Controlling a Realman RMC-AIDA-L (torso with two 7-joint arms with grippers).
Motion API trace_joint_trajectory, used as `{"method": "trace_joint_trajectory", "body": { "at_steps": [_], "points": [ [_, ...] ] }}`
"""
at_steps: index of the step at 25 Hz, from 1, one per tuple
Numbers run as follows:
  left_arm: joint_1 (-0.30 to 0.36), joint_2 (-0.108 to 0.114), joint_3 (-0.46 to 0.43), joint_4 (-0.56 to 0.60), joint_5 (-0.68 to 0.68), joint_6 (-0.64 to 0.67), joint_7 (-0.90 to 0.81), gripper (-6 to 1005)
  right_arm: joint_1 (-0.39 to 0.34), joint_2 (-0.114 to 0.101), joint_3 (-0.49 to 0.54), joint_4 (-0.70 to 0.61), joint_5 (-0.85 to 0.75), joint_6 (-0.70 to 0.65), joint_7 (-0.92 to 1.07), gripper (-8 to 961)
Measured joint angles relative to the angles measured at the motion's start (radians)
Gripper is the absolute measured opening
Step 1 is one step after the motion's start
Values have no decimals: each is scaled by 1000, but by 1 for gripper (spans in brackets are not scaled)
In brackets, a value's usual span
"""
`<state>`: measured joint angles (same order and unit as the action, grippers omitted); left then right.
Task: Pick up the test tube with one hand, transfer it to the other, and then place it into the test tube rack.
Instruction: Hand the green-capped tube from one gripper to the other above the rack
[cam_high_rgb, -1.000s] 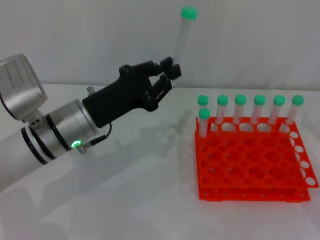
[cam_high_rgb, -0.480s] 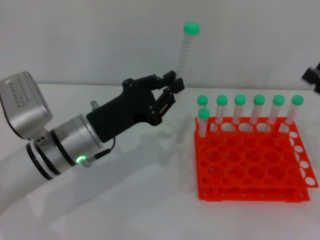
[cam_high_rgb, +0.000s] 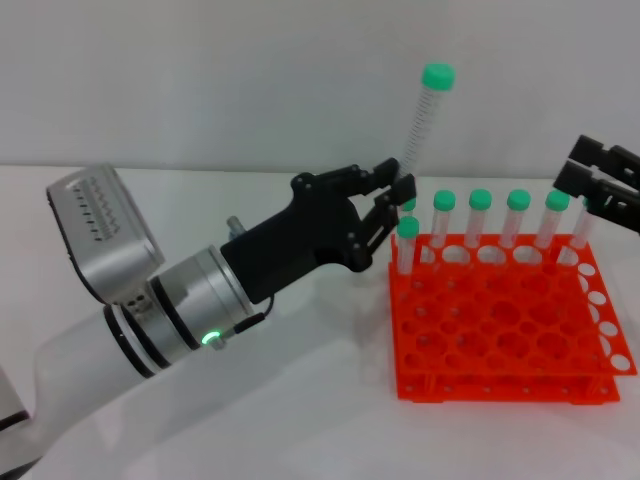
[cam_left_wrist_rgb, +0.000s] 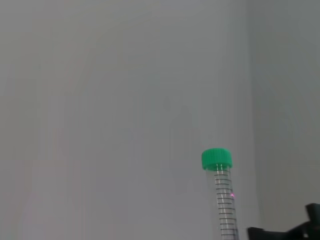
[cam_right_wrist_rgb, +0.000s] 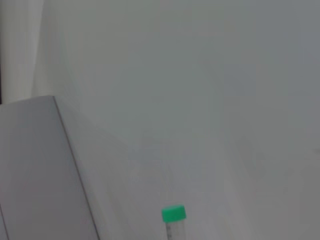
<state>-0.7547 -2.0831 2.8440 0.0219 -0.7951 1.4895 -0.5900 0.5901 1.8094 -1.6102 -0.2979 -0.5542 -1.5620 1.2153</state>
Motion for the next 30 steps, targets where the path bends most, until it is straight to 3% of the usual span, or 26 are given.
{"method": "trace_joint_trajectory", "body": {
  "at_steps": [16,30],
  "points": [
    [6,-5,0,92,94,-28,53,190,35,42,4,-25,-38,56,-40,850],
    [18,-5,0,98,120,-29,55,191,30,59,4,-63,-86,39,-56,655]
  ]
}}
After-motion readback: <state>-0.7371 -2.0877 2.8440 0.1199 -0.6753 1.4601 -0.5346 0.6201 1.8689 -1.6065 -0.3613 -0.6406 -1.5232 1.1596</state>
